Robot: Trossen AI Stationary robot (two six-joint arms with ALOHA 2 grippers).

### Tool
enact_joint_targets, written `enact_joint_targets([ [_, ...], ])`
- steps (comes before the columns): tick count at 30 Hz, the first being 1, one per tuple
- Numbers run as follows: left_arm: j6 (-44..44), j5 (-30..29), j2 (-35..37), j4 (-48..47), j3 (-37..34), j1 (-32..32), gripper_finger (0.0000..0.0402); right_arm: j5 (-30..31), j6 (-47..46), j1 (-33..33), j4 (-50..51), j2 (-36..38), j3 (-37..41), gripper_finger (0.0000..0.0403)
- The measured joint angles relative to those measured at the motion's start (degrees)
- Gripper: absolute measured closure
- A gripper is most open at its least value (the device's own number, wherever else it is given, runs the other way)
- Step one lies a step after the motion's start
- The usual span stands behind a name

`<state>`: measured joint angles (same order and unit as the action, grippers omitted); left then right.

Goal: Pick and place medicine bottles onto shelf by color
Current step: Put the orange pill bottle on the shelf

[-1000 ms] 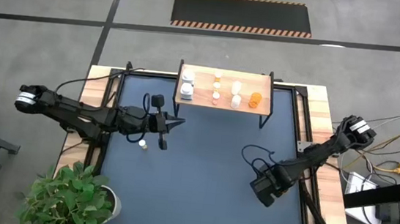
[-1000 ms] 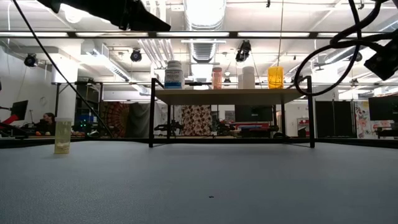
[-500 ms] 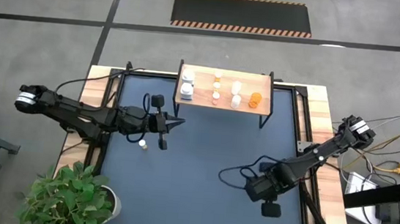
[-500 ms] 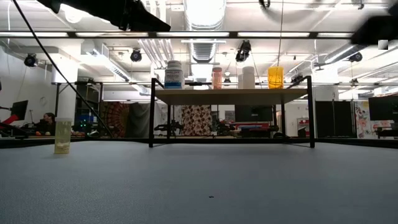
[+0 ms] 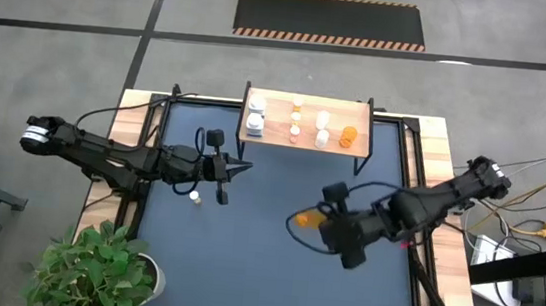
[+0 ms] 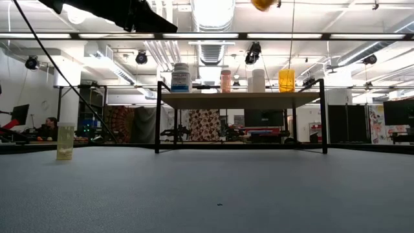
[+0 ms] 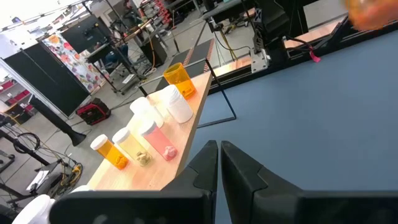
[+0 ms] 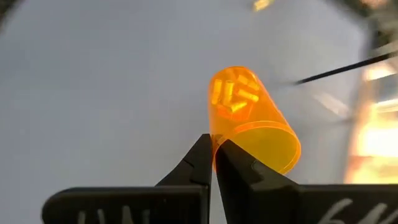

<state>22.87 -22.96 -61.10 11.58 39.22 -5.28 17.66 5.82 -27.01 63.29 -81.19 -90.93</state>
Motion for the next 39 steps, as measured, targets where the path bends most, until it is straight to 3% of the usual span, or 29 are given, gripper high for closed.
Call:
enact_joint_targets([
  [4, 0.0, 0.0, 0.0, 0.0, 0.0, 0.02, 0.04, 6.93, 13.19, 3.09, 3.8, -0.02, -4.47, 0.0394],
  [8, 0.0, 0.0, 0.0, 0.0, 0.0, 0.0, 0.04, 18.43, 28.77, 6.75, 9.94, -0.04, -8.27, 0.0394],
  [13, 0.0, 0.0, 0.0, 0.0, 0.0, 0.02, 0.04, 25.86, 35.64, 14.65, 16.73, 0.02, -12.62, 0.0394],
  [23, 0.02, -0.01, 0.0, 0.0, 0.0, 0.0, 0.04, 25.13, 50.93, 35.33, 20.26, 0.07, -14.27, 0.0394],
  [33, 0.04, -0.01, 0.0, 0.04, -0.07, 0.01, 0.04, 6.2, 58.29, 54.31, 20.41, -1.63, -13.99, 0.0394],
  [39, 0.07, 0.0, 0.02, 0.48, -0.07, 0.0, 0.04, 2.8, 61.44, 58.63, 20.48, -6.16, -14.15, 0.0394],
])
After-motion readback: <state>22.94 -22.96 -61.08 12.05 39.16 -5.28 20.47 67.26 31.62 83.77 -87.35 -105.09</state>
